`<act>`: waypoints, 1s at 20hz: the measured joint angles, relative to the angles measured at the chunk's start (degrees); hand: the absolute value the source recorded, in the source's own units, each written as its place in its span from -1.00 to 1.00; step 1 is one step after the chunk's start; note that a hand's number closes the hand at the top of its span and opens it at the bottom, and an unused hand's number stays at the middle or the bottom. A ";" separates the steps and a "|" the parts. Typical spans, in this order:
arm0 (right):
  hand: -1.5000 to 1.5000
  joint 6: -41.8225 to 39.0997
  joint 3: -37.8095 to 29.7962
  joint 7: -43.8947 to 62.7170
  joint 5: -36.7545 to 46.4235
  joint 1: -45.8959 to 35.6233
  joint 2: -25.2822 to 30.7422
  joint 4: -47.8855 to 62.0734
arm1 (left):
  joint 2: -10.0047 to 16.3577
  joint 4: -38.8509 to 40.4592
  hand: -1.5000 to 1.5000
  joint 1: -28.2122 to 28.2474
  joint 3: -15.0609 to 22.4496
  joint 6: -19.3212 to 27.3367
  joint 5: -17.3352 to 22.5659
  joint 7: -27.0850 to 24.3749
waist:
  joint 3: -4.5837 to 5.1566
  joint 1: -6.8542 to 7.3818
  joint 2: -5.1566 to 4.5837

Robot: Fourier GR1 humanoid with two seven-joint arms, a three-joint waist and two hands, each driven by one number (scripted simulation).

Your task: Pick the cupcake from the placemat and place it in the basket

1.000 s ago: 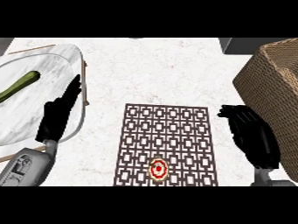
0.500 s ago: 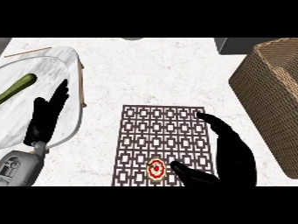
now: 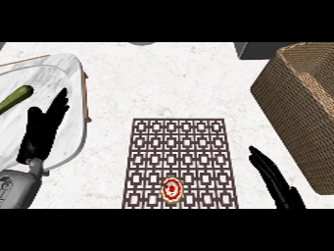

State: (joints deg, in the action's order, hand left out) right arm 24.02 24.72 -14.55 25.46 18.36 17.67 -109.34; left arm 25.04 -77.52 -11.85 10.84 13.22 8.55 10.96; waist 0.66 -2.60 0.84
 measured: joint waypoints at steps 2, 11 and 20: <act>-1.00 -3.52 1.37 4.82 3.31 2.74 4.39 -3.40 | 0.19 -0.05 0.00 -0.08 -0.18 -0.13 0.06 0.27 | 0.02 0.08 -0.12; -1.00 -19.89 9.45 30.07 10.51 7.80 13.03 -24.37 | -0.92 -0.89 0.00 -0.19 0.20 -0.83 -0.55 0.18 | -0.34 1.68 -0.62; -1.00 -21.20 13.81 42.68 11.32 1.94 7.87 -24.83 | -2.84 -0.71 0.00 -0.69 -0.70 -1.90 -2.01 0.58 | -0.57 2.21 -0.71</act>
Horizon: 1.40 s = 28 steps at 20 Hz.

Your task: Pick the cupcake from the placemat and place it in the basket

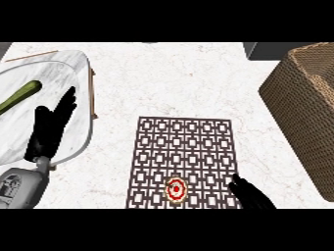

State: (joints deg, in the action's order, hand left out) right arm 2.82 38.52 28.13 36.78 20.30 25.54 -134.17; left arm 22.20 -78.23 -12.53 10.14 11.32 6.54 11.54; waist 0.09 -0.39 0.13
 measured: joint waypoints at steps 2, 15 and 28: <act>-1.00 1.22 0.75 1.09 0.56 -0.75 -0.94 0.45 | -0.06 1.22 0.00 -0.63 -0.54 -0.41 -0.44 -0.47 | -0.01 -0.12 0.00; -1.00 5.15 5.43 2.42 9.84 -4.61 -6.93 7.61 | -1.25 -0.46 0.00 -0.53 -4.04 -3.61 -2.50 1.23 | -0.08 0.20 -0.06; -1.00 7.94 4.70 -1.32 12.84 -9.94 -15.36 21.41 | -4.86 0.09 0.00 0.99 -6.99 -6.33 -6.66 -0.23 | -0.10 0.30 -0.12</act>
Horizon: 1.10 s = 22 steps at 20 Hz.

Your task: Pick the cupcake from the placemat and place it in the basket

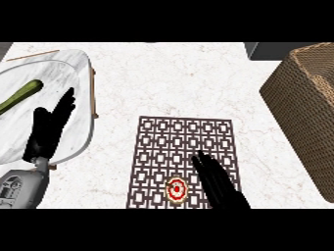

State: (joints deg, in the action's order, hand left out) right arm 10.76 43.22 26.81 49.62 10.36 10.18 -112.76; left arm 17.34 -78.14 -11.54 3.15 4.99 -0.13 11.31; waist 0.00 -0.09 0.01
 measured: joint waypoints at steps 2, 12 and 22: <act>-1.00 0.13 -0.13 -0.67 0.10 -0.47 -0.71 1.42 | -0.99 1.39 0.00 -0.38 -0.48 0.01 -0.83 -1.00 | 0.00 -0.03 0.00; -1.00 0.38 -0.39 -1.34 1.00 -2.51 -5.22 8.05 | -1.50 -0.72 0.00 -0.85 -3.25 -2.82 -2.07 1.54 | 0.00 0.05 0.01; -1.00 -0.42 -2.94 -3.65 -0.88 -4.74 -7.98 14.59 | -3.34 -1.54 0.00 -0.56 -4.64 -4.01 -4.17 1.78 | 0.00 0.06 0.01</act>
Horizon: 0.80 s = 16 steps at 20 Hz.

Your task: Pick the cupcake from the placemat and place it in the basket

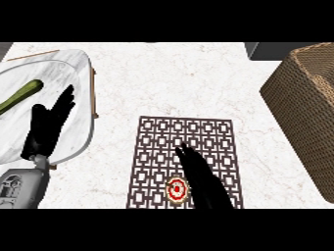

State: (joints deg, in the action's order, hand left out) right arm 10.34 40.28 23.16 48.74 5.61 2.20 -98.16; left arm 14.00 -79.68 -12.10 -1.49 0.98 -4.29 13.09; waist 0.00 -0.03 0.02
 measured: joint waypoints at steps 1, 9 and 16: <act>-1.00 0.85 0.76 0.31 0.53 0.00 -0.45 0.75 | -0.36 0.50 0.00 0.32 -0.03 -0.08 -0.22 -0.93 | 0.00 -0.01 0.00; 1.00 2.62 1.14 -0.23 0.79 -2.35 -1.43 5.16 | -0.78 0.63 0.00 -0.41 -1.76 -1.39 -0.88 -0.21 | 0.01 0.00 0.00; 1.00 4.84 1.11 -1.87 6.92 -4.52 -0.59 8.16 | -1.24 1.00 0.00 -1.43 -2.16 -1.62 -1.61 0.28 | 0.00 -0.02 0.07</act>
State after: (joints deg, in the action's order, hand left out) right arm 15.18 41.38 21.29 55.65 1.09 1.61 -90.00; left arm 12.77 -78.68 -13.53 -3.66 -0.64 -5.90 13.37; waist -0.01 -0.04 0.09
